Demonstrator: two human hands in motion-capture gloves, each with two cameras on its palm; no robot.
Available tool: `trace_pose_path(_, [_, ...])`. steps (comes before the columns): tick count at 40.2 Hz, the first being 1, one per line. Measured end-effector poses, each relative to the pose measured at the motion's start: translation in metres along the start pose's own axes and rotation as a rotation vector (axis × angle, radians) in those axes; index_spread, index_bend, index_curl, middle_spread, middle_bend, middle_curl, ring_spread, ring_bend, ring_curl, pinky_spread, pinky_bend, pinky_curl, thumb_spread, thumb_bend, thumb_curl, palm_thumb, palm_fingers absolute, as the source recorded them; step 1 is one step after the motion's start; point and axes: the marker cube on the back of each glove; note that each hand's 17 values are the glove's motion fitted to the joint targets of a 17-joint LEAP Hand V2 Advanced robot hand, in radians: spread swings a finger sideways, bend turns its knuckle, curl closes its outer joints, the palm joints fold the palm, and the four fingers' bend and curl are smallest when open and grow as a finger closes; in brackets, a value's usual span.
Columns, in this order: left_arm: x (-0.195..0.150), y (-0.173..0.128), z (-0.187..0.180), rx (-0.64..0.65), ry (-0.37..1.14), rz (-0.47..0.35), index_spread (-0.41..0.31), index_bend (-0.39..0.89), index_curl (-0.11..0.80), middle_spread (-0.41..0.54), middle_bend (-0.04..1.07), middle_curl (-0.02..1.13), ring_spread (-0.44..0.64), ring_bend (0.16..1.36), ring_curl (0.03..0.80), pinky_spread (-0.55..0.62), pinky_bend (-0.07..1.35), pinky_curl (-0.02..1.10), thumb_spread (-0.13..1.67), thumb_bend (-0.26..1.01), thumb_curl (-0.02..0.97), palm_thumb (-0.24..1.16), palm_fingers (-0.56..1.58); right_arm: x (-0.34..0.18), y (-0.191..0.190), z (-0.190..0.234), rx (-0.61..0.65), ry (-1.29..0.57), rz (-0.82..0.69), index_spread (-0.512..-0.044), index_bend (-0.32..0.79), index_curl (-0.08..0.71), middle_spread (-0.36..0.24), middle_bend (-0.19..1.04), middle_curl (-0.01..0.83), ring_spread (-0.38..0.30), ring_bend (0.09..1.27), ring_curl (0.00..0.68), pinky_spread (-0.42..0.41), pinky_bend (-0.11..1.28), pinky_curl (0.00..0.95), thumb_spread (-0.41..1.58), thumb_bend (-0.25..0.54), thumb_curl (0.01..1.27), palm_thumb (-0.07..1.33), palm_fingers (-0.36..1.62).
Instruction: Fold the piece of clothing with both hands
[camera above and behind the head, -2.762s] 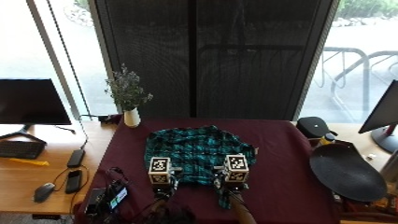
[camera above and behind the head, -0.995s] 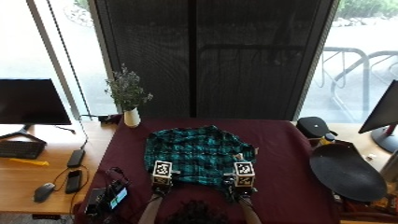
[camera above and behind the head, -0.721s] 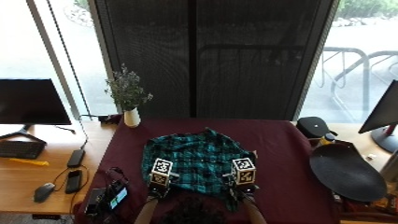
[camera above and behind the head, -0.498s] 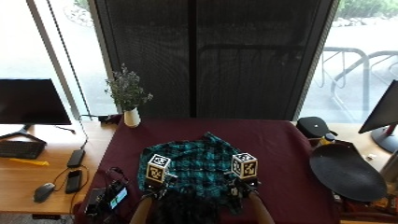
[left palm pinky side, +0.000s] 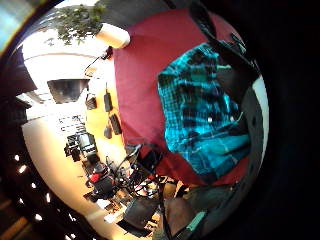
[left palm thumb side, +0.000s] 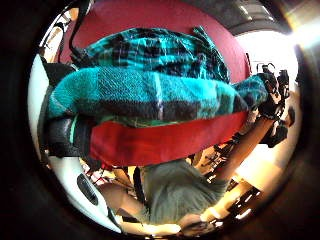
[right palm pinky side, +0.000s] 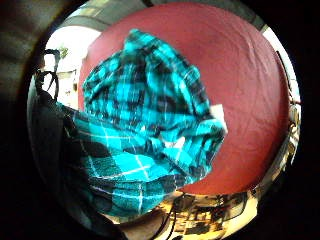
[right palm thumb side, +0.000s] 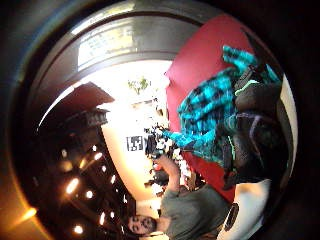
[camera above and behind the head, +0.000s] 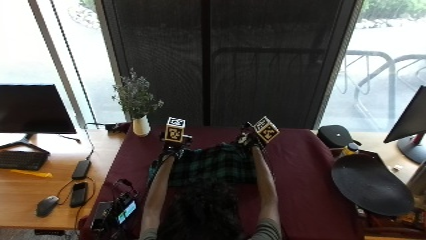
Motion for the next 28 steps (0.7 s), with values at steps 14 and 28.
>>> trace_pose_path(14, [0.027, -0.080, 0.060, -0.173, 0.067, -0.085, -0.302, 0.25, 0.516, -0.340, 0.53, 0.53, -0.36, 0.64, 0.423, -0.02, 0.08, 0.18, 1.26, 0.00, 0.321, 0.79, 1.09, -0.031, -0.040, 0.062, -0.114, 0.003, -0.060, -0.295, 0.09, 0.251, -0.207, 0.47, 0.505, -0.240, 0.76, 0.476, -0.322, 0.60, 0.392, 0.91, -0.014, 0.48, 1.03, 1.24])
trace_pose_path(28, [0.022, -0.069, 0.039, 0.243, 0.104, -0.139, -0.260, 0.13, 0.501, -0.305, 0.49, 0.54, -0.30, 0.58, 0.428, 0.04, 0.18, 0.17, 1.30, -0.01, 0.311, 0.80, 0.90, -0.051, 0.020, 0.018, 0.212, 0.433, -0.332, -0.300, 0.14, 0.275, -0.199, 0.29, 0.461, -0.209, 0.63, 0.451, -0.174, 0.59, 0.400, 0.93, -0.016, 0.48, 1.04, 0.86])
